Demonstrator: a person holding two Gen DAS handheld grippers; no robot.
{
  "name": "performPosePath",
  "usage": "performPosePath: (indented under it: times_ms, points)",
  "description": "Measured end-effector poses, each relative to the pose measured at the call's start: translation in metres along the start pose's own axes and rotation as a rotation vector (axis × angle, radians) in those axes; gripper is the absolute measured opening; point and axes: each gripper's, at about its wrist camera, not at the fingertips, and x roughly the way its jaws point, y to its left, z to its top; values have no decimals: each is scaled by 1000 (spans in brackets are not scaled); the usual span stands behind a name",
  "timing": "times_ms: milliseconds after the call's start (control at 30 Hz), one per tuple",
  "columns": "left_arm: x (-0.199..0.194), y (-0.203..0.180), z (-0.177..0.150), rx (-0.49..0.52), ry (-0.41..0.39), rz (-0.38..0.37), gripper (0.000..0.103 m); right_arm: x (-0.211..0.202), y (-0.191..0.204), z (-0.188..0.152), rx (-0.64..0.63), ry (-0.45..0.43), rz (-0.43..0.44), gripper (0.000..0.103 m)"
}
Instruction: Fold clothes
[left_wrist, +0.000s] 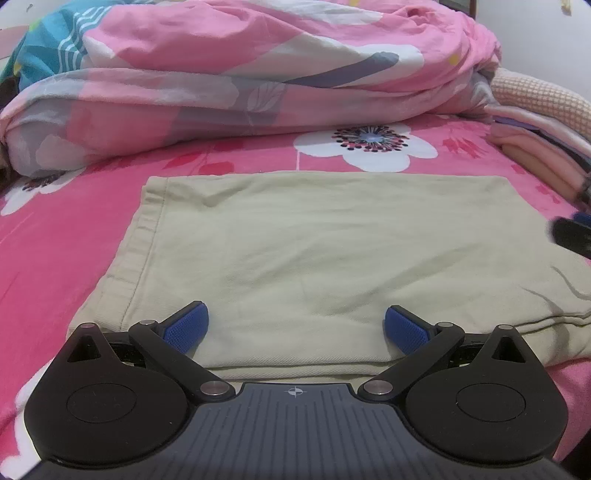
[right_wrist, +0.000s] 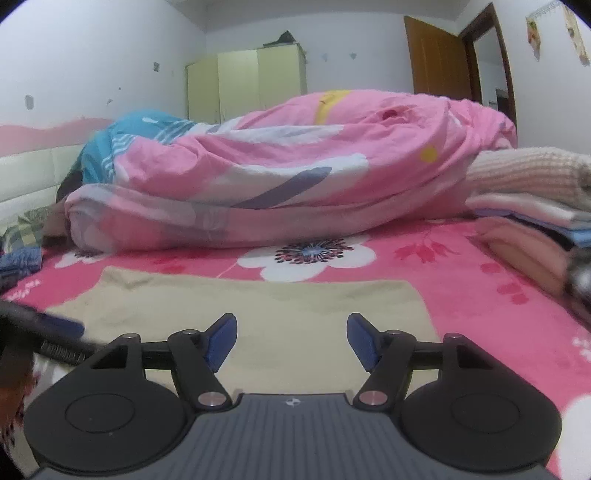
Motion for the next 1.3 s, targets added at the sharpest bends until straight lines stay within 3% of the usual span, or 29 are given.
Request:
performPosePath:
  times_ms: [133, 333, 500, 700, 833, 933, 1133, 1300]
  points:
    - [0, 1, 0, 0, 0, -3, 103, 36, -8, -19, 74, 120, -12, 69]
    - [1, 3, -1, -1, -16, -15, 103, -2, -1, -50, -11, 72, -36, 70]
    - [-1, 3, -5, 18, -38, -24, 103, -20, -8, -31, -6, 127, -36, 74]
    - [-2, 3, -7, 24, -56, -29, 103, -2, -14, 5, -47, 5, -89, 78]
    - [-7, 12, -7, 18, -68, -48, 103, 32, -37, -24, 18, 118, -117, 80]
    - [-6, 17, -4, 1, -58, -54, 103, 25, -40, -49, 4, 71, -105, 80]
    - [-1, 3, 1, 35, -15, 12, 103, 26, -42, -51, 12, 72, -104, 81]
    - [-3, 7, -2, 15, -22, 4, 103, 26, -41, -45, 6, 96, -117, 82]
